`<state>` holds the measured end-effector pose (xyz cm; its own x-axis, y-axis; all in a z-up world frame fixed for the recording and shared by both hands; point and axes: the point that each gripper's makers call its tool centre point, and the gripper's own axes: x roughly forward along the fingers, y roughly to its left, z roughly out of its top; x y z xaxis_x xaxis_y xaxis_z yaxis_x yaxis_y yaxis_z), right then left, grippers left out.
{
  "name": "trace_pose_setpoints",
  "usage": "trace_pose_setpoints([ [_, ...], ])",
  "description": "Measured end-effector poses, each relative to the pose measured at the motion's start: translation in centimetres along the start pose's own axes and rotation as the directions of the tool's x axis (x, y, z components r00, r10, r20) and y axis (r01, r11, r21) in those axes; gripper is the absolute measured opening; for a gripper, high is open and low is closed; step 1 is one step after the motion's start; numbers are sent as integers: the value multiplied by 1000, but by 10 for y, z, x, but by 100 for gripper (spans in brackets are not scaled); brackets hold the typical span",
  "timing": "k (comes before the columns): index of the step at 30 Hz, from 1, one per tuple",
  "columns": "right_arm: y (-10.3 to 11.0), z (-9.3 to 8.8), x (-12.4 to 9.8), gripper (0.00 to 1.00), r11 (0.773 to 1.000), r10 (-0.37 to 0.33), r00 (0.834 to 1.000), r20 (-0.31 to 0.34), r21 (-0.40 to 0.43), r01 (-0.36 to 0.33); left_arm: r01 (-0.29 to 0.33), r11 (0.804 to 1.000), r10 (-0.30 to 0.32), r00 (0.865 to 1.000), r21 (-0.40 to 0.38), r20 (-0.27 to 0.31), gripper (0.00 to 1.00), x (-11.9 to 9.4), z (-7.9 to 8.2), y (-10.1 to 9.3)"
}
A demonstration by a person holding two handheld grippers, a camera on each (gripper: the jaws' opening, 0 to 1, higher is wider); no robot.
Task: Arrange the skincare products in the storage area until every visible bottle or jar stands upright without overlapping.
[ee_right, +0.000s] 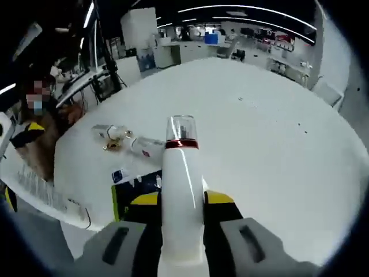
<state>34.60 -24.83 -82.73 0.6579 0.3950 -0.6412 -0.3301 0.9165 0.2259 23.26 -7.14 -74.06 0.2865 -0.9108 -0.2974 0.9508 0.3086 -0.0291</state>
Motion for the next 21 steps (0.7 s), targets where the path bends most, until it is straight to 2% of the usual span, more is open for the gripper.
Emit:
trace_pose_setpoints([
  [2, 6, 0, -5, 24, 993, 43, 997, 67, 110, -50, -3, 1000, 3, 1000, -1, 7, 97, 0, 1, 1],
  [4, 12, 0, -11, 24, 975, 78, 988, 132, 197, -103, -1, 1000, 1, 1000, -2, 10, 96, 0, 2, 0],
  [7, 21, 4, -23, 24, 926, 111, 962, 250, 326, -192, 3, 1000, -3, 1000, -2, 10, 96, 0, 1, -2],
  [9, 27, 7, -31, 24, 896, 129, 940, 316, 370, -247, 4, 1000, -4, 1000, -1, 10, 96, 0, 1, -2],
  [12, 34, 12, -42, 24, 869, 145, 914, 378, 394, -301, 9, 1000, -9, 1000, -4, 11, 96, 0, 1, -4],
  [15, 45, 20, -56, 24, 841, 158, 880, 448, 405, -358, 8, 1000, -8, 1000, -5, 14, 96, 0, 2, -3],
  [19, 55, 23, -70, 24, 826, 171, 854, 492, 400, -396, 6, 1000, -6, 1000, -3, 13, 96, 0, 2, -3],
  [21, 61, 24, -77, 24, 828, 172, 846, 504, 391, -401, 7, 1000, -7, 1000, -3, 12, 96, 0, 2, -4],
])
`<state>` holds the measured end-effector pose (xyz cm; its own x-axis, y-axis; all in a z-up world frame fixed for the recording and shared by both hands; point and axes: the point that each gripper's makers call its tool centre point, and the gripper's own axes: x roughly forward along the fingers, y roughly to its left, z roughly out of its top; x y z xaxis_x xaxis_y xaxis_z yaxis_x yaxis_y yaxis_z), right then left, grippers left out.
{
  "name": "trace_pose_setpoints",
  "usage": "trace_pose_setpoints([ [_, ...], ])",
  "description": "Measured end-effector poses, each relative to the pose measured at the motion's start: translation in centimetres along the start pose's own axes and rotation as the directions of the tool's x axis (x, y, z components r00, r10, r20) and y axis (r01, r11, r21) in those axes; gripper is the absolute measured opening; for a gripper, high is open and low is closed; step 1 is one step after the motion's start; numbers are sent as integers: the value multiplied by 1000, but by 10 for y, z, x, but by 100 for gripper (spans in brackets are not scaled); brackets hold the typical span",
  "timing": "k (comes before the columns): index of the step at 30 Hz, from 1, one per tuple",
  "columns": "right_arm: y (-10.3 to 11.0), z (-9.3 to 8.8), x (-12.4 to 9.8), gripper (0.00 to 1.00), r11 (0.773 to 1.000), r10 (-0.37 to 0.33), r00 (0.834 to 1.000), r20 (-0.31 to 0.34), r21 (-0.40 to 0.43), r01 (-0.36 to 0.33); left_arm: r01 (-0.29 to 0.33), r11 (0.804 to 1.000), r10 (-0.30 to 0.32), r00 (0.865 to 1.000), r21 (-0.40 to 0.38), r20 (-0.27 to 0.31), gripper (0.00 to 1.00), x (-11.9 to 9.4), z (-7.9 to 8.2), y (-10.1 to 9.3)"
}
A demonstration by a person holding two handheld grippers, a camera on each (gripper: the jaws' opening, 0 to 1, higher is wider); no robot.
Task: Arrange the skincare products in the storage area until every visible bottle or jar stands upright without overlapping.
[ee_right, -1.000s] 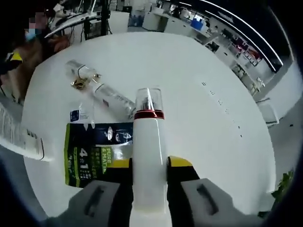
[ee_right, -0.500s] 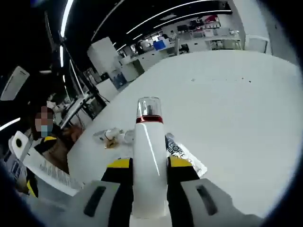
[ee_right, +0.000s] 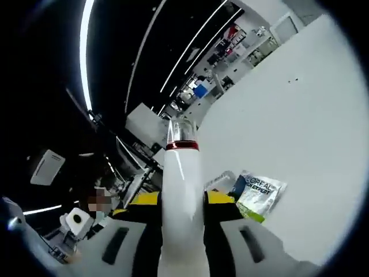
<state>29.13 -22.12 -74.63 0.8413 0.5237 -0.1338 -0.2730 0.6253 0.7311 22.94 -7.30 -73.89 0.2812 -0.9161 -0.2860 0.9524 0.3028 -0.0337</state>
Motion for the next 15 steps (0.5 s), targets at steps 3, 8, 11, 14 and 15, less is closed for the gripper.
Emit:
trace_pose_setpoints([
  [3, 12, 0, -7, 24, 1000, 15, 1000, 27, -15, -15, 5, 1000, -5, 1000, 0, 1, 96, 0, 1, -1],
  [8, 24, -5, -16, 25, 999, 42, 998, 52, -5, -42, 8, 1000, -8, 1000, -1, 2, 96, 0, 2, -3],
  [11, 29, -8, -23, 25, 999, 46, 997, 58, -12, -46, 6, 1000, -6, 1000, 28, -16, 95, 1, 3, -5],
  [14, 39, -9, -32, 25, 997, 73, 994, 85, -18, -72, 35, 999, -34, 999, -30, 32, 94, 2, 12, -12],
  [15, 41, -9, -35, 25, 997, 79, 993, 92, -18, -77, 39, 999, -37, 998, -38, 41, 94, 2, 14, -13],
])
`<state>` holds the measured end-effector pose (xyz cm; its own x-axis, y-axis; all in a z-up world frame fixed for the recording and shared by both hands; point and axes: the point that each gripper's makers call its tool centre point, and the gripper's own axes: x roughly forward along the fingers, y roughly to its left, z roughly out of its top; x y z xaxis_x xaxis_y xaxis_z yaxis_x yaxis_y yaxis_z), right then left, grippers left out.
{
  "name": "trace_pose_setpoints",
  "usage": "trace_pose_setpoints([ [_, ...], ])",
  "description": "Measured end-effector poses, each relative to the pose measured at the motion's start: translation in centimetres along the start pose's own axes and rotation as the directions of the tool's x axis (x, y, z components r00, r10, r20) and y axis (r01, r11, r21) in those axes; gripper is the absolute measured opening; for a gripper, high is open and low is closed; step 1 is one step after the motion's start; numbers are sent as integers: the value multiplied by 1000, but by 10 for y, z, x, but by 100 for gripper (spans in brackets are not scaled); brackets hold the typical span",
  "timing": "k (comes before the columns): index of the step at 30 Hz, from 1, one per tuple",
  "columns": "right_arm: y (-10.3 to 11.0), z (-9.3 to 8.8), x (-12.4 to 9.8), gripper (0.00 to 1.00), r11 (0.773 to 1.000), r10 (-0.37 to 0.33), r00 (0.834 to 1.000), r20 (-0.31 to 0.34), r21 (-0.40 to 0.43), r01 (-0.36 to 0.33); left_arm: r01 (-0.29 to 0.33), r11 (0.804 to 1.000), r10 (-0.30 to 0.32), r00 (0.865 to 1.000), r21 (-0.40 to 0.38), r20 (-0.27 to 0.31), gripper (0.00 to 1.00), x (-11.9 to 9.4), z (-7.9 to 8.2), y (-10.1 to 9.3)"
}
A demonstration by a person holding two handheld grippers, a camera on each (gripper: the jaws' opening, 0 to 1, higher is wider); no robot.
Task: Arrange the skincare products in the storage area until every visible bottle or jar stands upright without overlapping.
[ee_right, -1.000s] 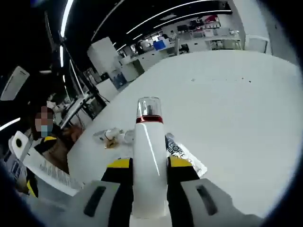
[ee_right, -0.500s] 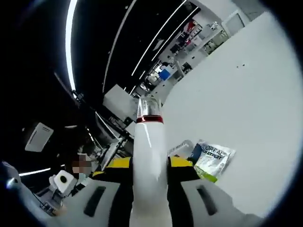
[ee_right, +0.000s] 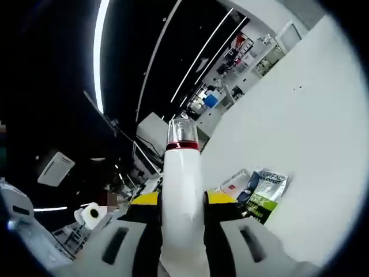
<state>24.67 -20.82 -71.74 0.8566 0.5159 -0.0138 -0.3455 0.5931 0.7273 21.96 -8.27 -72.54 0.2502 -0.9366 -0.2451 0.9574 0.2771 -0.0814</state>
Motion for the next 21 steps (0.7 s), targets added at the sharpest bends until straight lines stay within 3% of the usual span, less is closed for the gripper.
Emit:
trace_pose_setpoints([
  [3, 11, 1, -9, 25, 1000, 23, 999, 35, 8, -24, 3, 1000, -3, 1000, 0, 18, 92, 0, 7, -2],
  [14, 40, -9, -24, 25, 997, 71, 996, 48, -33, -69, 59, 997, -54, 994, -43, 100, 83, 6, 43, -14],
  [17, 47, -15, -28, 25, 996, 82, 996, 37, -47, -80, 91, 994, -85, 990, -52, 113, 78, 11, 51, -22],
  [21, 51, -23, -33, 25, 994, 90, 996, 16, -65, -89, 189, 974, -167, 972, -124, 168, 71, 20, 64, -39],
])
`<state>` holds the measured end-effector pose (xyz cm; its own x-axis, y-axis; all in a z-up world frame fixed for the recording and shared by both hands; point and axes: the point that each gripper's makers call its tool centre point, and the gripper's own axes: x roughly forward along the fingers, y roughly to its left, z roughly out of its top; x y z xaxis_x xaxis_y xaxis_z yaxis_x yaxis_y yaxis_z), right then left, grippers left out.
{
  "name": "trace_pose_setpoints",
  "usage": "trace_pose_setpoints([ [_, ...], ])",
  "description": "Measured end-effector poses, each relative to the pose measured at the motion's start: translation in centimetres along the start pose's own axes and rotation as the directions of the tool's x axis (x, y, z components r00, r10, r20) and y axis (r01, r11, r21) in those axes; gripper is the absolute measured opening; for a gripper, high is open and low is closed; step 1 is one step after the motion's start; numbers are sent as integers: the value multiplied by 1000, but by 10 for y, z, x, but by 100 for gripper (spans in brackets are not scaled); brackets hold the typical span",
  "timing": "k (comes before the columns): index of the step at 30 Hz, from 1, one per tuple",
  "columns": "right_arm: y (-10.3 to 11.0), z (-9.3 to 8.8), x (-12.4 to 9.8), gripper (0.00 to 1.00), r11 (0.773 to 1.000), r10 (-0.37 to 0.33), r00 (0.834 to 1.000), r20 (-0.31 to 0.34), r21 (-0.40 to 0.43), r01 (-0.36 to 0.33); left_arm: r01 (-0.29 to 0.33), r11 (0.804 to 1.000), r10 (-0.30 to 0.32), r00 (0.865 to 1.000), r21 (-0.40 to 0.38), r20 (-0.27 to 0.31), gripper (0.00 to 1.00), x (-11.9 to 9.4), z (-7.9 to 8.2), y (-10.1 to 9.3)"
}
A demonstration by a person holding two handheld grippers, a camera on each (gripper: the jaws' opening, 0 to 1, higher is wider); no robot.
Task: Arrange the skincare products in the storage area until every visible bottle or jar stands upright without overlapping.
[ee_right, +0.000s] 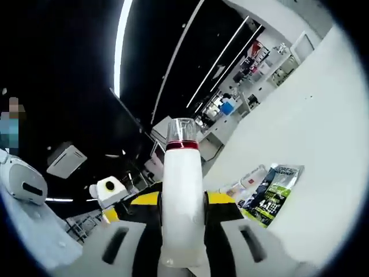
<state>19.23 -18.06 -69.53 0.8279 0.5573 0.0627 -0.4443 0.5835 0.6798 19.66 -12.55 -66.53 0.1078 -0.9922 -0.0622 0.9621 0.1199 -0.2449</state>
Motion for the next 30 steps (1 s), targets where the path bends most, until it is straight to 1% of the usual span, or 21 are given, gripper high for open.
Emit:
trace_pose_setpoints([
  [1, 1, -1, -1, 25, 1000, 1, 1000, -2, 0, -1, 21, 999, -20, 1000, -31, 18, 69, 4, 4, -3],
  [2, 2, -2, -2, 25, 1000, 1, 1000, -2, -1, -1, 31, 999, -30, 999, -45, 31, 67, 6, 7, -5],
  [3, 3, -2, -3, 25, 1000, 5, 1000, -2, 2, -5, 47, 998, -45, 998, -46, 42, 65, 10, 10, -7],
  [5, 6, -2, -5, 25, 1000, 12, 1000, 7, 4, -12, 60, 997, -57, 997, -55, 57, 59, 15, 15, -9],
  [7, 11, -1, -7, 25, 999, 28, 999, 22, 18, -29, 67, 995, -63, 996, -75, 65, 57, 23, 19, -10],
  [8, 14, 1, -8, 25, 999, 34, 999, 31, 11, -34, 77, 993, -71, 995, -92, 66, 57, 27, 20, -8],
  [12, 24, 4, -10, 25, 998, 69, 997, 42, -6, -69, 137, 982, -127, 989, -131, 75, 53, 42, 25, -15],
  [13, 26, 4, -10, 25, 997, 76, 996, 43, -13, -76, 144, 980, -134, 988, -139, 79, 52, 44, 27, -16],
  [16, 31, 4, -11, 25, 995, 100, 994, 41, -34, -99, 167, 973, -159, 985, -158, 66, 52, 54, 26, -18],
  [17, 34, 4, -11, 25, 992, 118, 992, 40, -38, -116, 175, 971, -168, 984, -163, 57, 52, 57, 25, -19],
  [20, 40, 3, -13, 25, 987, 149, 988, 36, -60, -146, 188, 967, -181, 982, -174, 55, 51, 62, 24, -22],
  [21, 42, 3, -14, 25, 985, 162, 986, 34, -65, -160, 204, 962, -197, 979, -179, 56, 50, 63, 24, -25],
  [25, 51, 1, -15, 25, 977, 198, 980, 17, -89, -196, 233, 953, -225, 972, -194, 62, 43, 65, 23, -31],
  [26, 51, 0, -14, 25, 976, 195, 981, 14, -96, -193, 266, 942, -256, 964, -207, 73, 40, 65, 25, -37],
  [27, 50, -1, -15, 25, 975, 197, 980, 5, -103, -195, 276, 937, -267, 961, -216, 69, 38, 65, 24, -38],
  [30, 48, -4, -16, 26, 974, 199, 980, -12, -104, -199, 272, 939, -266, 962, -211, 55, 36, 66, 20, -38],
])
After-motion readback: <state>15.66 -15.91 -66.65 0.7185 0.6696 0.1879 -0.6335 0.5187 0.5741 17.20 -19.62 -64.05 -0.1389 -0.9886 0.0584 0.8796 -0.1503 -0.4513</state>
